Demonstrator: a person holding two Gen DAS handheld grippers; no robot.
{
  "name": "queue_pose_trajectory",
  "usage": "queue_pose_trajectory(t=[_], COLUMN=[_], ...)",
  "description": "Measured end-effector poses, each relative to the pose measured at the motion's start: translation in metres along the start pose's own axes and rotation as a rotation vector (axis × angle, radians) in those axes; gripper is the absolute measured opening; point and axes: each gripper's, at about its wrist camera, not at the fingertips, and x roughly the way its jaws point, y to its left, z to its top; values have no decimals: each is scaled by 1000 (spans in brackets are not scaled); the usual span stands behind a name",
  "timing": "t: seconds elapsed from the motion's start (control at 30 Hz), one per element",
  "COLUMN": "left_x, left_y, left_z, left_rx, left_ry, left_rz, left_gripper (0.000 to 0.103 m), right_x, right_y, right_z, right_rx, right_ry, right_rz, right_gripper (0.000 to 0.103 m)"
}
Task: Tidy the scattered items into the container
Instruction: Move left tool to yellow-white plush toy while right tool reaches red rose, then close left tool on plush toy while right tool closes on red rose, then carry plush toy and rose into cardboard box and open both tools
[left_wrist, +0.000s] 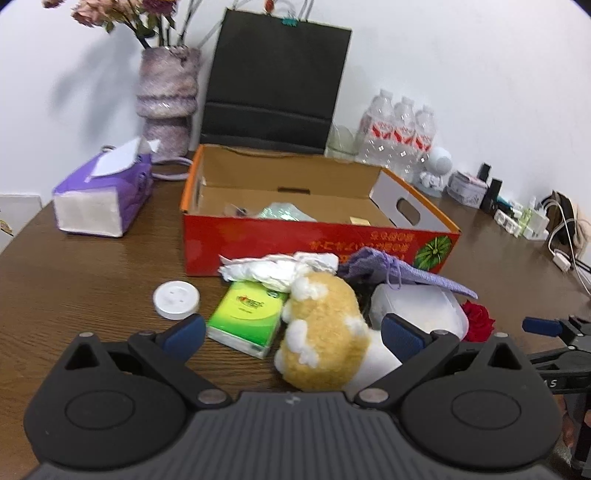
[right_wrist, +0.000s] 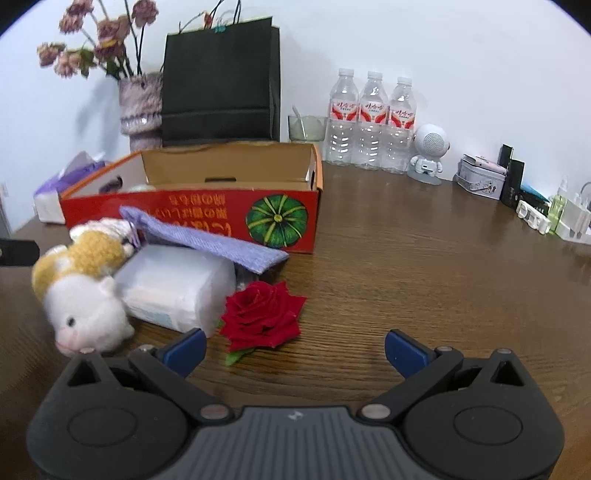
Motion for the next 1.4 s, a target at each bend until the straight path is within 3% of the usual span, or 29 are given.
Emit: queue_pose_trajectory(t=[0.1,0.2,0.27,0.37,0.43,0.53,0.6,0.87,1.07,1.27,1.4], left_x=[13,29,42,58,67,70,68,50,22,-5,-11], left_y=[-7,-14,-17,-17,-15,-15,-12,-4,0,6,10], left_z=[6,15,20,23,24,24,25,22,28,52,68], left_rx=[26,53,68,62,39,46,37,16,9,-21,-112], left_ry=[30,92,150,226,273,291,290,263,196,60,-81], left_rz=[-29,-67,-68,-74,-75,-68,-83,-102,-135,-158,-167], left_gripper=[103,96,79,71,63,53,52,51,51,51,51], right_x=[10,16,21,28,33,38,36,19,-2,-20,-20], right_y=[1,1,1,1,1,0,-1,-9,-9,2,13], right_z=[2,7,12,18,19,19,20,20,23,42,68], right_rx=[-39,-66,-81,-98,-106,-100,-93,-73,-77,-85,-62], right_ry=[18,13,12,18,31,45,45,-8,-50,-117,-177], right_rz=[0,17,25,47,74,132,145,132,125,137,143], right_gripper=[103,102,101,95,87,52,43,42,42,42,42])
